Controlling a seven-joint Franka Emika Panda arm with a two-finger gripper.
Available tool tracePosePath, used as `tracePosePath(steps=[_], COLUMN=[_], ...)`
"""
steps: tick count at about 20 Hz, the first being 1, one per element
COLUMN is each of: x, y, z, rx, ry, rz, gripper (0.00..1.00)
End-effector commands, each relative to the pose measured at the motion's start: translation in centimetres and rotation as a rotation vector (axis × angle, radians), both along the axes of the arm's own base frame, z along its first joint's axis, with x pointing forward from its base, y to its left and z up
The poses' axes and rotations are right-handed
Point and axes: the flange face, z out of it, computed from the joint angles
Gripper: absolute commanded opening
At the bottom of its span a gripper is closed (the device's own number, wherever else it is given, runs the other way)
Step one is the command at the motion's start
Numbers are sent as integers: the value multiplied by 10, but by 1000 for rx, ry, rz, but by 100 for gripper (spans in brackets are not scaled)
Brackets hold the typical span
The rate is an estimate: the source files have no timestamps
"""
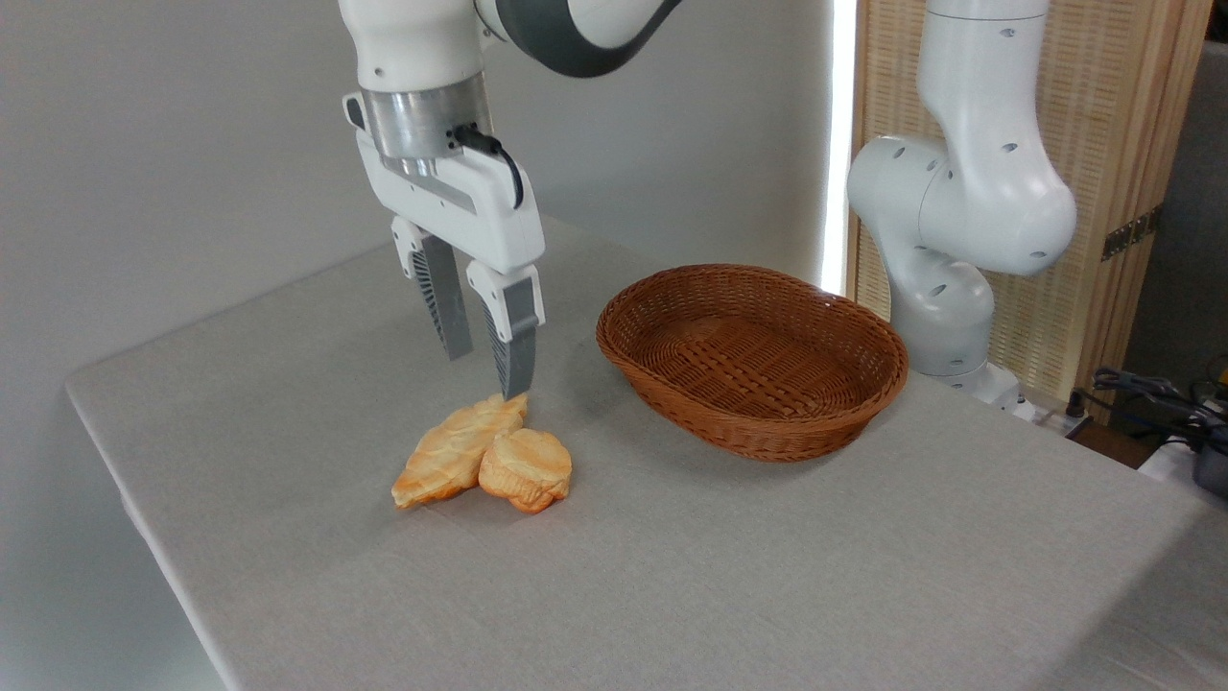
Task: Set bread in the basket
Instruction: 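Lower the open gripper onto the smaller bread piece and close it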
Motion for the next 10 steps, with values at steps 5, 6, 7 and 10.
tracePosePath(steps=[5, 6, 7, 10], x=[-7, -8, -7, -1], y=[12, 14, 15, 15], z=[-39, -41, -45, -67], rx=[12, 11, 10, 8], ry=[70, 75, 74, 40], rz=[-239, -257, -272, -361], gripper=[100, 100, 100, 100])
